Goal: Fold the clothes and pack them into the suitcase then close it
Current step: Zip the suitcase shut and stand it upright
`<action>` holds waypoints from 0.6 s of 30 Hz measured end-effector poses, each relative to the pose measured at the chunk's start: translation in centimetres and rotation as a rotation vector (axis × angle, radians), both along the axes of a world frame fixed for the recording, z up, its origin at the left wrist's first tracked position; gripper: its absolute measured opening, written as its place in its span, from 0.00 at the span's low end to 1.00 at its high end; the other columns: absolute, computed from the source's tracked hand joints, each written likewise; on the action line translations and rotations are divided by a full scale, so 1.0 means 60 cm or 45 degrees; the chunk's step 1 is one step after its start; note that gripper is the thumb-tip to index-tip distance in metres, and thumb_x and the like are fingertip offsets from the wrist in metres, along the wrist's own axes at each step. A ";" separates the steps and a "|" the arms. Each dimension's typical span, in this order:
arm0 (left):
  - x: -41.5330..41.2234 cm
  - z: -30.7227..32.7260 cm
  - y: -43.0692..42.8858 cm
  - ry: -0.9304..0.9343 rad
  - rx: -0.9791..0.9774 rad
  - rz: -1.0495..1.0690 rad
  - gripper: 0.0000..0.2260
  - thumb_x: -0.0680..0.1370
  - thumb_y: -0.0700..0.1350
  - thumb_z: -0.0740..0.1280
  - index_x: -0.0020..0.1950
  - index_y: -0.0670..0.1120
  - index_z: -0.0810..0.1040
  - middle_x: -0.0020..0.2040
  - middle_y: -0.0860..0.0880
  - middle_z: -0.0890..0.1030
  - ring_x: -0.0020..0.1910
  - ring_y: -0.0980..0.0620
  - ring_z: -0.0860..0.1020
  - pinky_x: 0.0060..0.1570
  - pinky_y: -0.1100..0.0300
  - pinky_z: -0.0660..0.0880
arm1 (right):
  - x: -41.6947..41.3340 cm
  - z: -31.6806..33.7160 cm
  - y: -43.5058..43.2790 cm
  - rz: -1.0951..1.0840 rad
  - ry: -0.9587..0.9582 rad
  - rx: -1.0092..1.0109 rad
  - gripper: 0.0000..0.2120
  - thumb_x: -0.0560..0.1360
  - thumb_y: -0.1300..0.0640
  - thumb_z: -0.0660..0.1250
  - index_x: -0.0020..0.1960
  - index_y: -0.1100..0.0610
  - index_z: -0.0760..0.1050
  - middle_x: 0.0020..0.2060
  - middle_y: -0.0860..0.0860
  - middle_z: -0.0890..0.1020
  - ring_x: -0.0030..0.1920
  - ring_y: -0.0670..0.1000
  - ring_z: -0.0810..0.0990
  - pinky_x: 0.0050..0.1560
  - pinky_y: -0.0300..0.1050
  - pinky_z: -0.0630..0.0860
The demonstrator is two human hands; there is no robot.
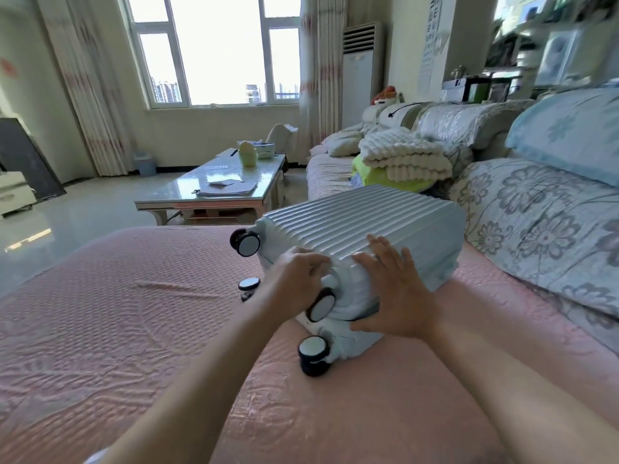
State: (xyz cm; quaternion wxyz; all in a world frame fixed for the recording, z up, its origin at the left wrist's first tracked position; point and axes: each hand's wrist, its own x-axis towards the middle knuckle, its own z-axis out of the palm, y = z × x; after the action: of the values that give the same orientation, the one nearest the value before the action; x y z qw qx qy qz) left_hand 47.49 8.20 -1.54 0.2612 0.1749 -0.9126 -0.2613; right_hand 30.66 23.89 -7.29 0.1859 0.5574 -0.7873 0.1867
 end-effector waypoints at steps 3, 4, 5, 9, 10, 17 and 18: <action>-0.032 0.004 0.055 -0.099 -0.180 -0.136 0.18 0.80 0.37 0.63 0.63 0.56 0.81 0.64 0.51 0.76 0.58 0.51 0.77 0.58 0.60 0.74 | -0.043 0.006 0.078 -0.177 -0.295 0.031 0.67 0.56 0.26 0.75 0.81 0.42 0.38 0.79 0.44 0.35 0.79 0.46 0.34 0.78 0.53 0.42; -0.044 0.010 0.065 -0.138 -0.244 -0.161 0.20 0.79 0.36 0.62 0.65 0.57 0.79 0.64 0.51 0.76 0.58 0.50 0.77 0.57 0.58 0.75 | -0.053 0.003 0.100 -0.250 -0.435 0.023 0.69 0.55 0.28 0.76 0.80 0.42 0.35 0.79 0.42 0.35 0.79 0.45 0.35 0.78 0.49 0.44; -0.056 0.018 0.072 -0.173 -0.310 -0.180 0.22 0.79 0.37 0.61 0.66 0.58 0.77 0.64 0.51 0.77 0.58 0.50 0.77 0.56 0.56 0.76 | -0.056 0.002 0.120 -0.291 -0.601 -0.006 0.69 0.56 0.30 0.78 0.80 0.42 0.35 0.79 0.40 0.38 0.79 0.44 0.39 0.77 0.47 0.48; -0.107 0.040 0.070 -0.267 -0.717 -0.196 0.26 0.76 0.54 0.70 0.73 0.61 0.66 0.66 0.52 0.74 0.64 0.51 0.73 0.58 0.56 0.72 | -0.059 -0.023 0.166 -0.214 -1.225 -0.055 0.42 0.71 0.41 0.75 0.75 0.37 0.52 0.63 0.37 0.72 0.68 0.45 0.72 0.59 0.38 0.72; -0.120 0.038 0.066 -0.282 -0.781 -0.220 0.29 0.75 0.59 0.70 0.74 0.61 0.65 0.68 0.53 0.71 0.67 0.51 0.69 0.62 0.55 0.69 | -0.057 -0.032 0.166 -0.243 -1.228 -0.046 0.37 0.74 0.42 0.72 0.75 0.37 0.54 0.59 0.39 0.76 0.62 0.45 0.77 0.53 0.37 0.75; -0.172 -0.003 0.054 -0.070 -0.576 -0.374 0.24 0.74 0.52 0.75 0.69 0.61 0.74 0.66 0.56 0.75 0.65 0.52 0.72 0.57 0.48 0.75 | -0.062 -0.064 0.146 -0.523 -0.932 -0.219 0.10 0.81 0.55 0.62 0.51 0.60 0.80 0.44 0.55 0.82 0.46 0.56 0.81 0.48 0.54 0.80; -0.173 -0.004 0.054 -0.053 -0.595 -0.362 0.24 0.74 0.52 0.75 0.69 0.61 0.74 0.66 0.57 0.76 0.65 0.52 0.73 0.57 0.49 0.75 | -0.060 -0.062 0.150 -0.557 -0.884 -0.163 0.13 0.82 0.54 0.61 0.45 0.60 0.79 0.41 0.54 0.81 0.44 0.56 0.81 0.45 0.50 0.78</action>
State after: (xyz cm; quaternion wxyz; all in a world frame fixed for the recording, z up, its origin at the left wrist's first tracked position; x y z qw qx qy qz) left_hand 37.09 11.41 -1.76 0.2362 -0.0147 -0.9688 -0.0741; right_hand 27.05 32.87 -10.98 -0.0211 0.2682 -0.8899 0.3683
